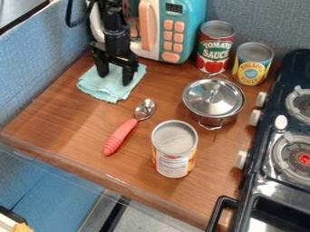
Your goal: Move the cloth to the left lower edge of the table
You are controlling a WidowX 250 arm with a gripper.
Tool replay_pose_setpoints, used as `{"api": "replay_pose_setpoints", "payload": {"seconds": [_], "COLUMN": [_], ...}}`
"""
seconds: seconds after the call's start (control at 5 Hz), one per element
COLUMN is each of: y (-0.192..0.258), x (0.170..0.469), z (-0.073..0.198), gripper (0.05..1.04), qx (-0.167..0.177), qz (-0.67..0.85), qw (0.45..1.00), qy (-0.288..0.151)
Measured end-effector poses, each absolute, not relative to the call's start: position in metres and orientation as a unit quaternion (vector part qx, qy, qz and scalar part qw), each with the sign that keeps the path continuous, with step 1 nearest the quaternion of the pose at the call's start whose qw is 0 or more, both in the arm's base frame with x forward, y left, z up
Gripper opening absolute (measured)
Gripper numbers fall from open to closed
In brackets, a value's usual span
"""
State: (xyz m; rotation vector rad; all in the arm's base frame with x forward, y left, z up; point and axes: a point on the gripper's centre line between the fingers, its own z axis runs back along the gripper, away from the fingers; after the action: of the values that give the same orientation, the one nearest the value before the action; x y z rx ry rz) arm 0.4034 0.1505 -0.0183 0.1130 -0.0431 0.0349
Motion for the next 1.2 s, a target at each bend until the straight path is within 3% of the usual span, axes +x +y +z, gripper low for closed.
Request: {"api": "replay_pose_setpoints", "payload": {"seconds": [0.2, 0.8, 1.0, 1.2], "y": [0.15, 0.151, 0.155, 0.156], "x": [0.394, 0.294, 0.273, 0.27], "z": [-0.024, -0.025, -0.026, -0.026], "gripper": [0.999, 0.998, 0.998, 0.998], "qx": [0.058, 0.051, 0.052, 0.057], "qz": [0.016, 0.042, 0.052, 0.044], "qw": [0.998, 0.998, 0.997, 0.997], "qy": [-0.023, -0.003, 0.003, 0.003]}}
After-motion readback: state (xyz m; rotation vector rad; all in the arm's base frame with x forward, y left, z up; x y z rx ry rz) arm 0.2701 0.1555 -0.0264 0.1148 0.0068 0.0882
